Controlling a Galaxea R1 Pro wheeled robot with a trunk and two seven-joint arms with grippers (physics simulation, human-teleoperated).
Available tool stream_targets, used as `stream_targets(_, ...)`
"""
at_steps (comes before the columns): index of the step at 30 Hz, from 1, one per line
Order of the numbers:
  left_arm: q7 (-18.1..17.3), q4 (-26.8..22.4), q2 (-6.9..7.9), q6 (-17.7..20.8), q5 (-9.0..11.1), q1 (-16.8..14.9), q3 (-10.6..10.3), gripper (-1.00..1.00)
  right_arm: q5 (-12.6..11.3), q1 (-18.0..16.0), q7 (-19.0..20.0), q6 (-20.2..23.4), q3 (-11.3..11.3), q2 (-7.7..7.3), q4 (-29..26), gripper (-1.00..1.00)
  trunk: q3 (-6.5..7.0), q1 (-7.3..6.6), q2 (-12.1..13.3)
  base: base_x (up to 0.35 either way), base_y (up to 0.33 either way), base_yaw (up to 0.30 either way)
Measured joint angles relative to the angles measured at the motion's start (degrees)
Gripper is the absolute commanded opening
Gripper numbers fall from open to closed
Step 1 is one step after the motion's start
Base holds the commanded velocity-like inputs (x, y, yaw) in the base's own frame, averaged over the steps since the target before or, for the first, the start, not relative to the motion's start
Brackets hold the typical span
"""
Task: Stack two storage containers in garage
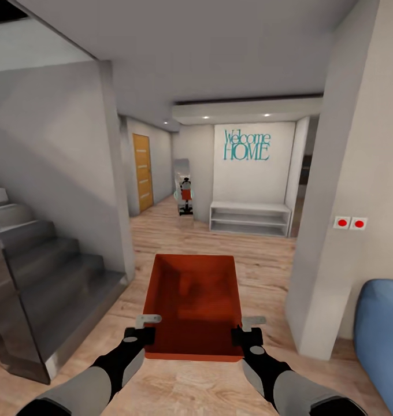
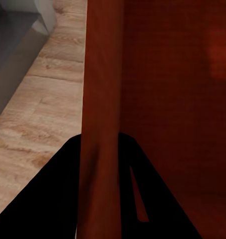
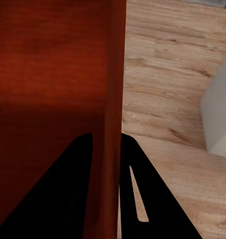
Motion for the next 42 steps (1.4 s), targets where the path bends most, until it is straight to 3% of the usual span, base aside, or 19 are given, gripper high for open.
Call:
stream_targets(3, 0.00, 0.00, -0.01, 0.00, 0.04, -0.01, -0.03, -1.00, -0.60, 0.00, -0.01, 0.02, 0.68, -0.06, -0.02, -1.00, 0.00, 0.00, 0.00, 0.321, 0.000, 0.000)
stream_targets(4, 0.25, 0.01, -0.39, 0.01, -0.54, 0.04, 1.18, -1.00, 7.05, -0.04, 1.24, -0.11, -7.72, 0.08, -0.02, -1.00, 0.00, 0.00, 0.00, 0.321, 0.000, 0.000)
stream_targets(5, 0.11, 0.01, -0.32, 0.01, -0.51, 0.04, 1.16, -1.00, 7.42, -0.05, 1.50, -0.09, -8.20, 0.08, -0.05, -1.00, 0.00, 0.00, 0.00, 0.321, 0.000, 0.000)
stream_targets(42, 0.20, 0.06, -0.33, 0.01, -0.21, 0.06, 0.97, -1.00, 7.66, -0.05, 1.50, 0.16, -8.30, 0.08, -0.12, -1.00, 0.00, 0.00, 0.00, 0.321, 0.000, 0.000)
